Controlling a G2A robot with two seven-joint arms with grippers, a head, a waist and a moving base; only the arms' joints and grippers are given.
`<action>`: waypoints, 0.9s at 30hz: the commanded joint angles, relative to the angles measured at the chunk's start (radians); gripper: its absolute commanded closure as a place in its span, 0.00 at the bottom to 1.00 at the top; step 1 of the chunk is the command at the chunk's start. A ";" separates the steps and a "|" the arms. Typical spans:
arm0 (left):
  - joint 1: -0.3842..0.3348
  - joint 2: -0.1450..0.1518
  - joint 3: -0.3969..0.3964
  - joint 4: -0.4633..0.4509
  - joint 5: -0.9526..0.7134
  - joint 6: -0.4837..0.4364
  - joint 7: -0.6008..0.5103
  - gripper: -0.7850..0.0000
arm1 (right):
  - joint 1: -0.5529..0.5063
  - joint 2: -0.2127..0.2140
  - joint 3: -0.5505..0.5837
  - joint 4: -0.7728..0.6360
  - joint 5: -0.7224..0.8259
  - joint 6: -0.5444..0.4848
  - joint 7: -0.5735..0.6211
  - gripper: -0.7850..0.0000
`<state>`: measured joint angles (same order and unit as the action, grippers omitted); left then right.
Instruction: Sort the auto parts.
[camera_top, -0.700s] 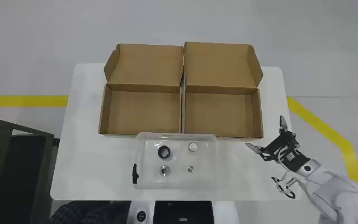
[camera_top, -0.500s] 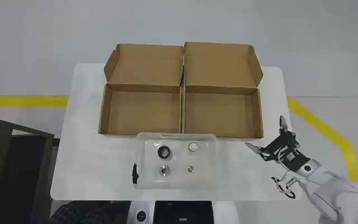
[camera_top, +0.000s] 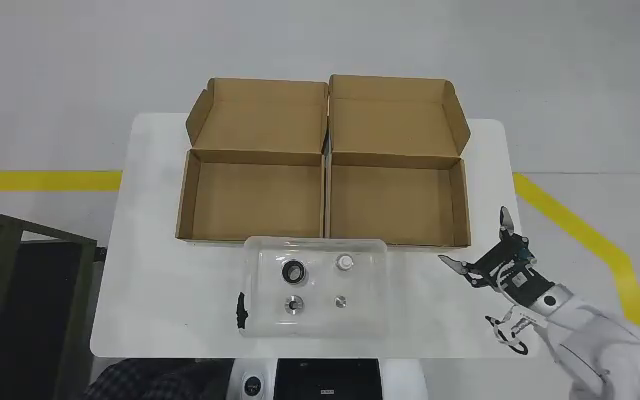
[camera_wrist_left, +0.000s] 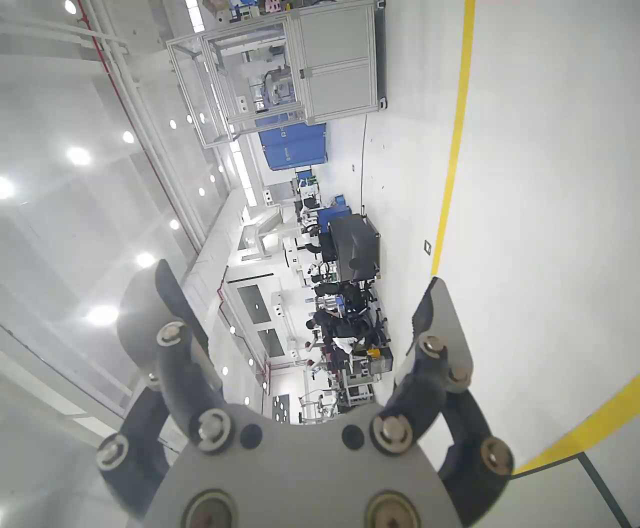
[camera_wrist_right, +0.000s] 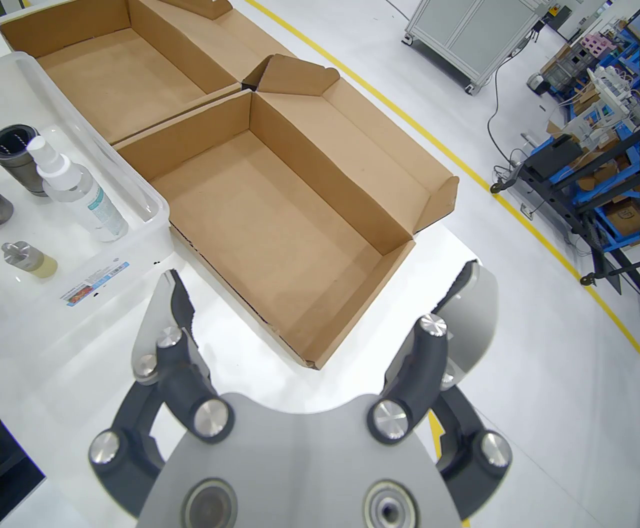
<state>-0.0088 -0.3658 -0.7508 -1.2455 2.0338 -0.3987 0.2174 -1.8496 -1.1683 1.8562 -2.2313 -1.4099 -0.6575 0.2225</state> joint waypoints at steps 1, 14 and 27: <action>0.000 0.000 0.000 0.000 0.000 0.000 0.000 0.00 | 0.000 0.000 0.000 0.000 0.000 0.000 0.000 0.00; 0.000 0.000 0.000 0.000 0.000 0.000 0.000 0.00 | 0.053 0.008 -0.118 0.039 0.032 -0.069 0.032 0.00; 0.000 0.000 0.000 0.000 0.000 0.000 0.000 0.00 | 0.177 0.012 -0.324 0.062 0.076 -0.123 0.100 0.00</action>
<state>-0.0088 -0.3658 -0.7508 -1.2455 2.0338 -0.3987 0.2174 -1.6829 -1.1561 1.5491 -2.1716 -1.3367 -0.7782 0.3186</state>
